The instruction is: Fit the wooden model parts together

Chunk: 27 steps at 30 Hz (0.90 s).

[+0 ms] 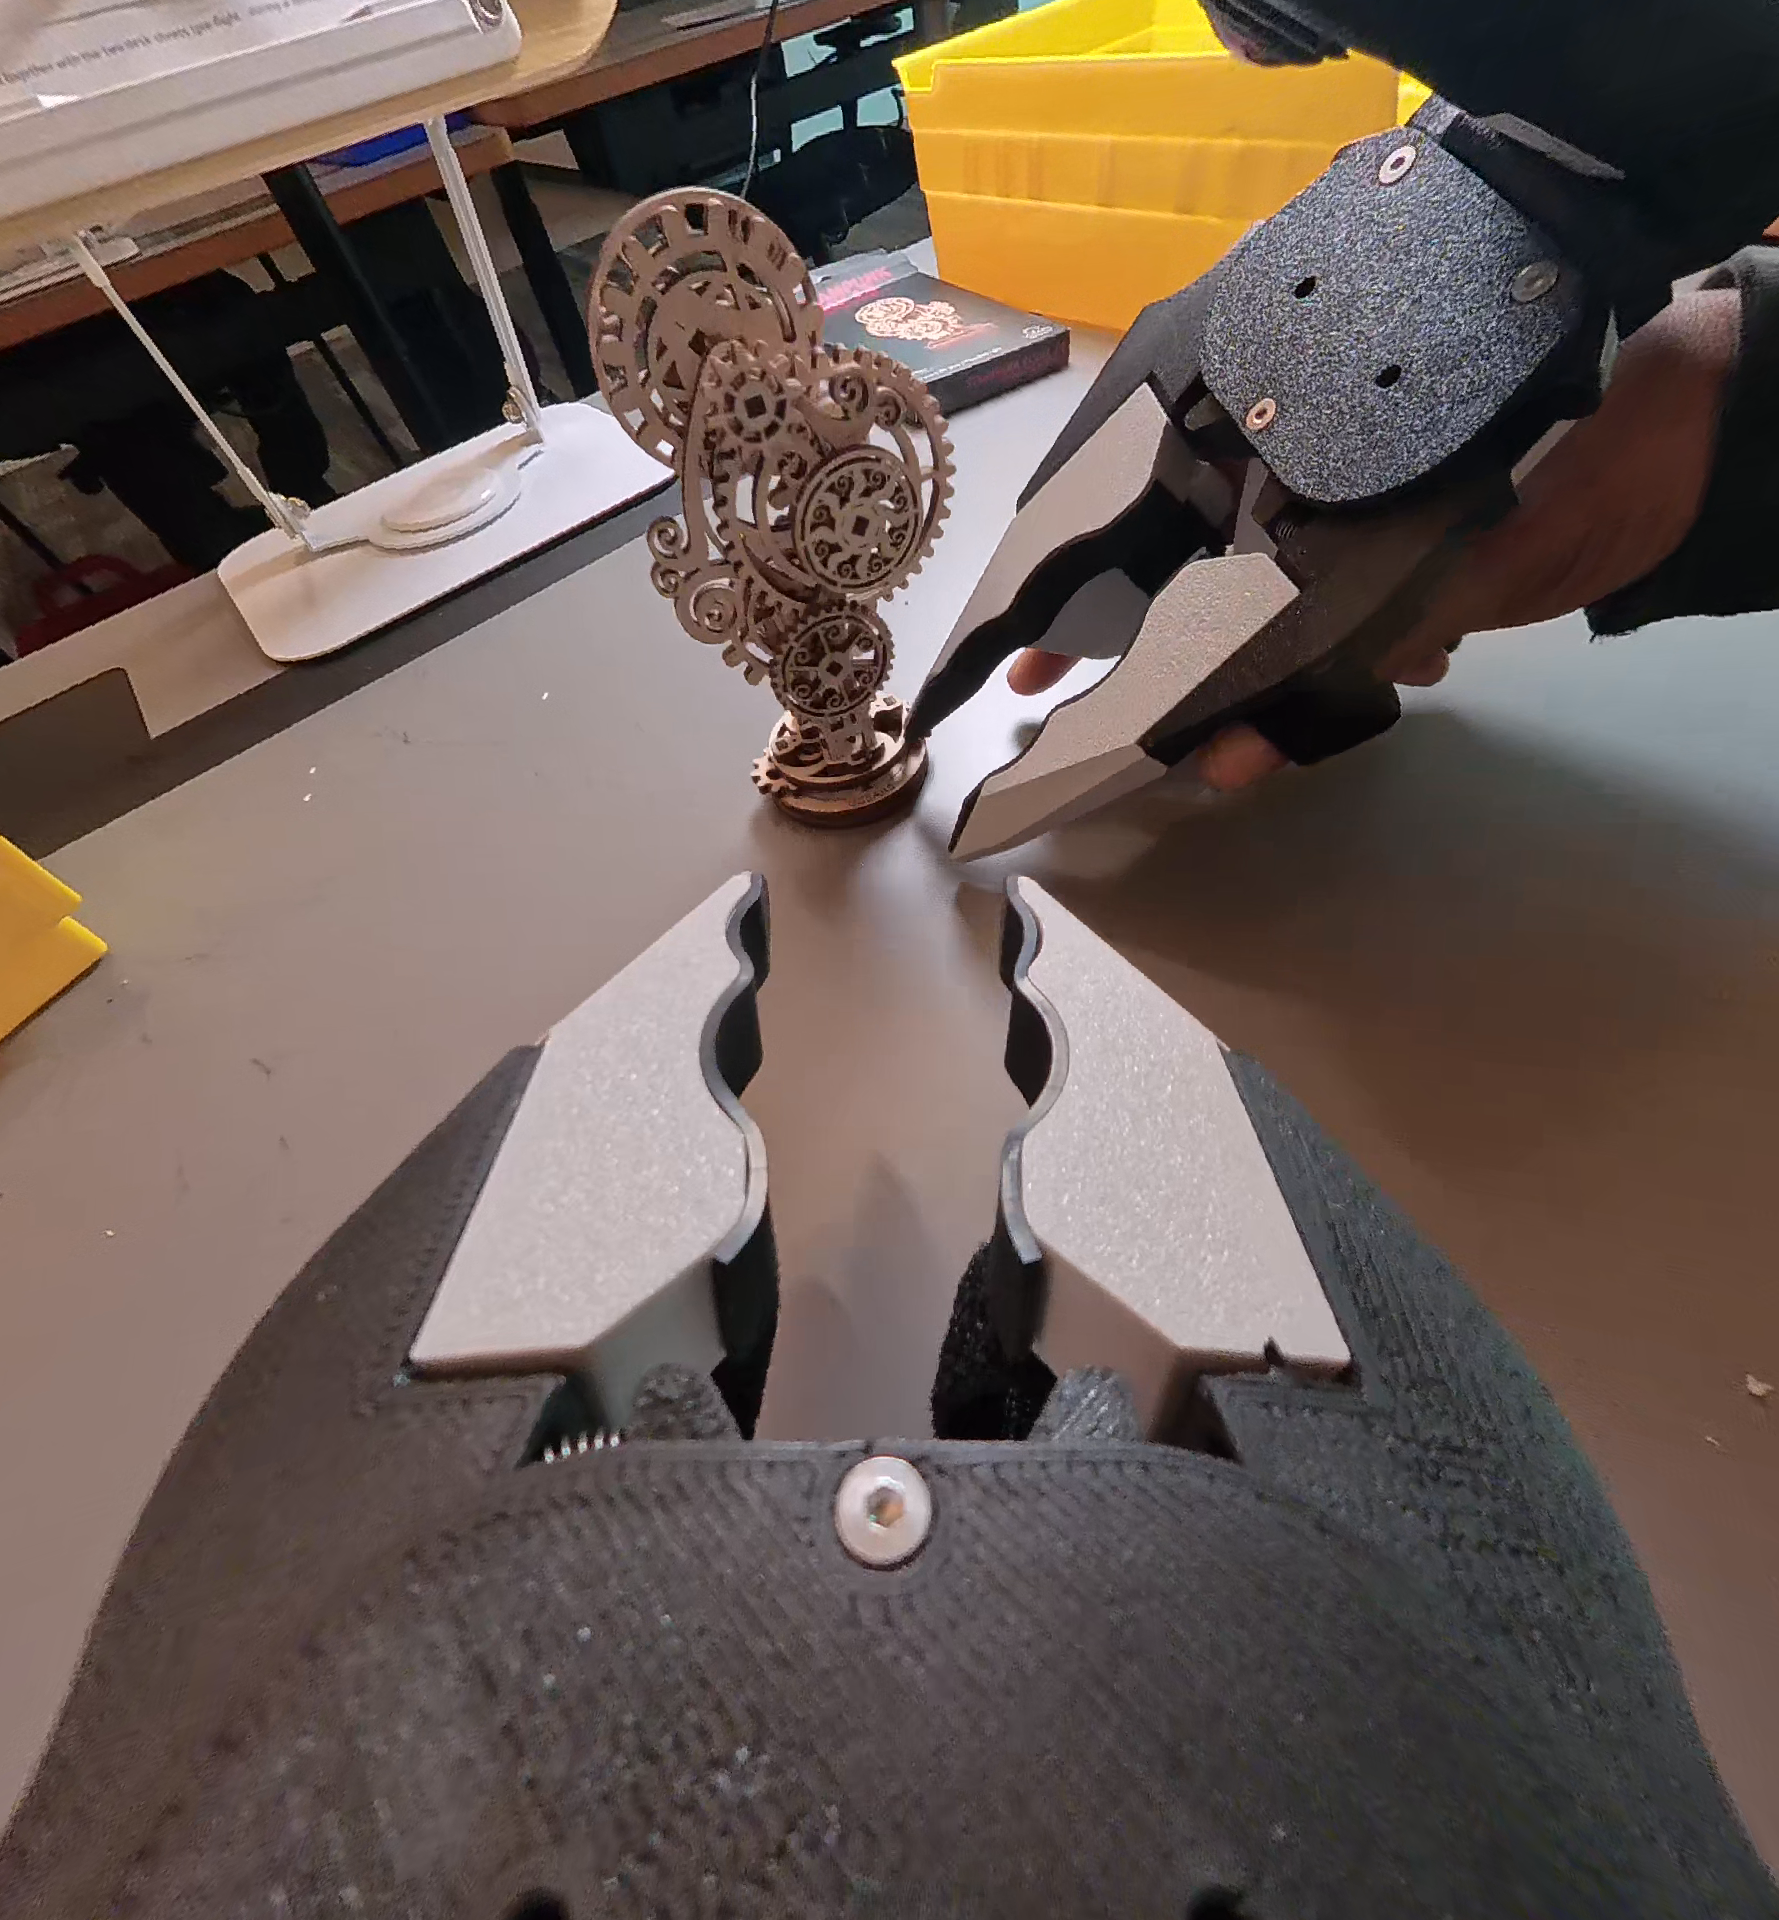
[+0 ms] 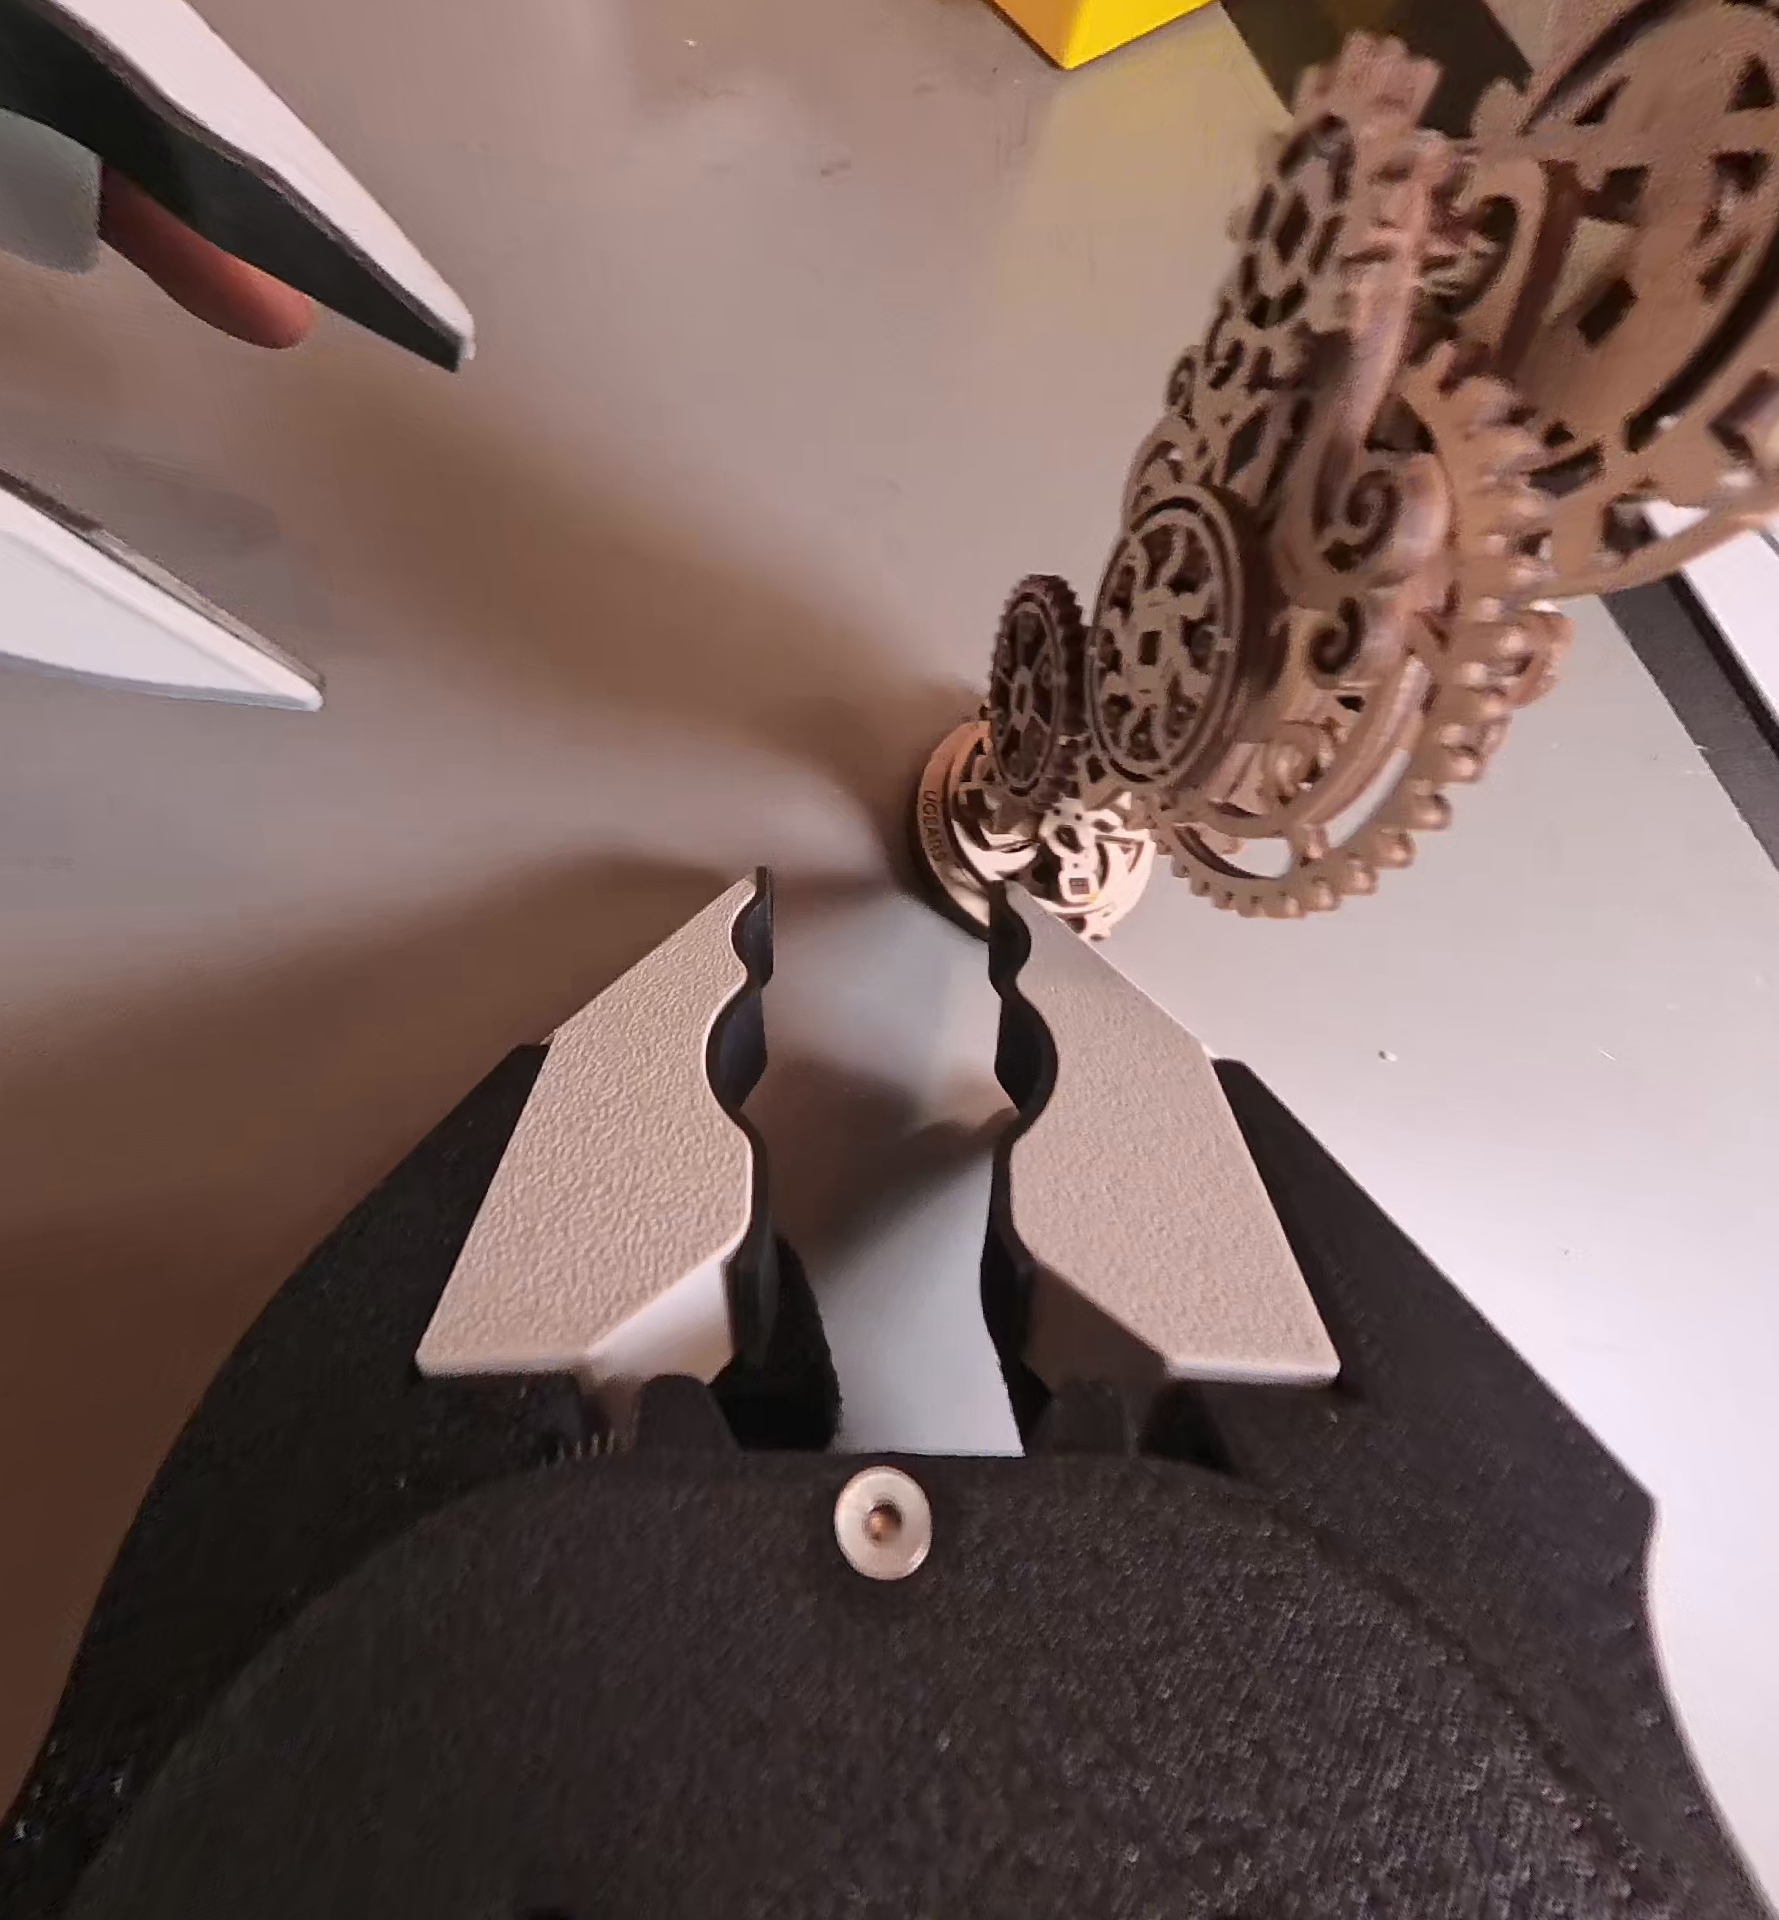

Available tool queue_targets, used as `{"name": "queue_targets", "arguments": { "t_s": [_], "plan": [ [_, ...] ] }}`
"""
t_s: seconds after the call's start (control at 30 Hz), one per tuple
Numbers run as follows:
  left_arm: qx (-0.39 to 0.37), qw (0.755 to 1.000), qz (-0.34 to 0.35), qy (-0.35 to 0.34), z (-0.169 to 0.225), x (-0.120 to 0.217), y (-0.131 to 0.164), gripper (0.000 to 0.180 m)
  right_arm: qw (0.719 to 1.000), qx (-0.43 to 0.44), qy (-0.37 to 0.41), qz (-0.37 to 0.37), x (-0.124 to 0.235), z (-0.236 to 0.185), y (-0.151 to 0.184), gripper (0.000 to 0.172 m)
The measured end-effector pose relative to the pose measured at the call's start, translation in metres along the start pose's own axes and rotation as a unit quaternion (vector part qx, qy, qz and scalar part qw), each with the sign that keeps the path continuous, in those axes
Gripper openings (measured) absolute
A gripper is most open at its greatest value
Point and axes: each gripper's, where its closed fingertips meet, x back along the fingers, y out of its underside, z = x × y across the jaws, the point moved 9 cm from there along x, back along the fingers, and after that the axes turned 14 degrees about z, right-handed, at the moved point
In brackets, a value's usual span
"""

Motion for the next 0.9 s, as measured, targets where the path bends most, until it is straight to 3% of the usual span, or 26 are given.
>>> {"name": "queue_targets", "arguments": {
  "t_s": [0.3, 0.6, 0.9],
  "plan": [
    [0.0, 1.0, -0.015, 0.007, 0.002, -0.002, 0.003, 0.045, 1.0, -0.001, -0.008, 0.007, 0.006, -0.013, -0.017, 0.04],
    [-0.014, 0.999, -0.032, 0.008, 0.004, -0.001, 0.005, 0.049, 0.977, -0.121, 0.178, 0.004, 0.076, -0.041, -0.011, 0.048],
    [-0.008, 0.999, -0.039, 0.0, 0.003, -0.001, 0.009, 0.055, 0.958, -0.161, 0.233, 0.038, 0.108, -0.075, 0.017, 0.063]
  ]
}}
